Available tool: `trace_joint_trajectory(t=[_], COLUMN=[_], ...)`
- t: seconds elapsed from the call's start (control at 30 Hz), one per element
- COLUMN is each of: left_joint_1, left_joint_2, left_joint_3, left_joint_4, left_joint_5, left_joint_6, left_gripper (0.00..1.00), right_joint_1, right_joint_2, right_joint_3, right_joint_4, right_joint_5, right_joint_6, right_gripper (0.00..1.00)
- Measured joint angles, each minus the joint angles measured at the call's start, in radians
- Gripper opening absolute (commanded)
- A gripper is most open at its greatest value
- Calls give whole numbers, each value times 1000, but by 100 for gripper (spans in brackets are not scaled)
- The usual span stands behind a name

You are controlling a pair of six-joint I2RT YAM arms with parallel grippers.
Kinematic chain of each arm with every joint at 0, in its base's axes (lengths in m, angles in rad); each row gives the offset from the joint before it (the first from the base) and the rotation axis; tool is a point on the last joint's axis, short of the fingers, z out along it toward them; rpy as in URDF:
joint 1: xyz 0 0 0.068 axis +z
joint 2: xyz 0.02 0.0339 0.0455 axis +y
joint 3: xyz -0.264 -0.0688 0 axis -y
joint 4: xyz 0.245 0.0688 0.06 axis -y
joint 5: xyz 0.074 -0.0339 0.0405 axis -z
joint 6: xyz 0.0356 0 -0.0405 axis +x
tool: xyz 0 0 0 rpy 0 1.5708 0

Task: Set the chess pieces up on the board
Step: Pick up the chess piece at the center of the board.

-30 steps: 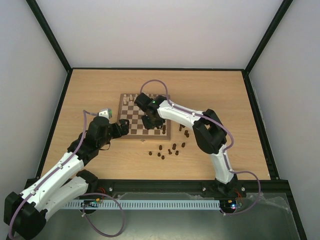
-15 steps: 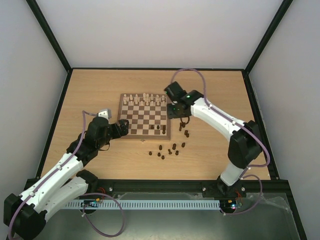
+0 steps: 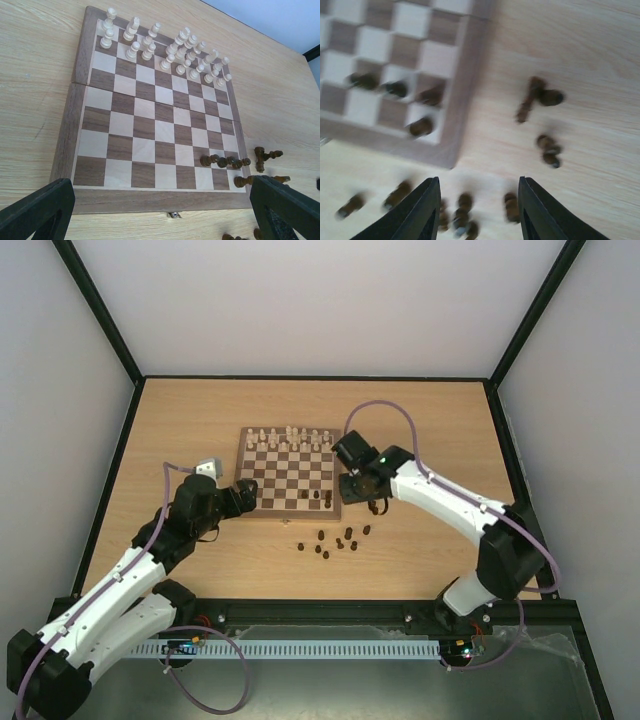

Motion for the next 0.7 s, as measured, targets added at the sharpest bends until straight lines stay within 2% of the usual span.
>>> trace_joint_trajectory(t=[0.2, 0.43, 0.7], left_joint_1=[0, 0, 0], left_joint_2=[-8, -28, -39], left_joint_3=[0, 0, 0], left_joint_4=[-5, -11, -14], left_joint_5=[0, 1, 8], left_joint_6=[0, -1, -1], left_gripper=[99, 99, 99], right_joint_1=[154, 196, 206], right_joint_2=[-63, -63, -45], right_joint_3=[-32, -147, -183], right_joint_4=[-2, -21, 0], right_joint_5=[-2, -5, -23], right_joint_6=[43, 92, 113], right_gripper=[41, 40, 40])
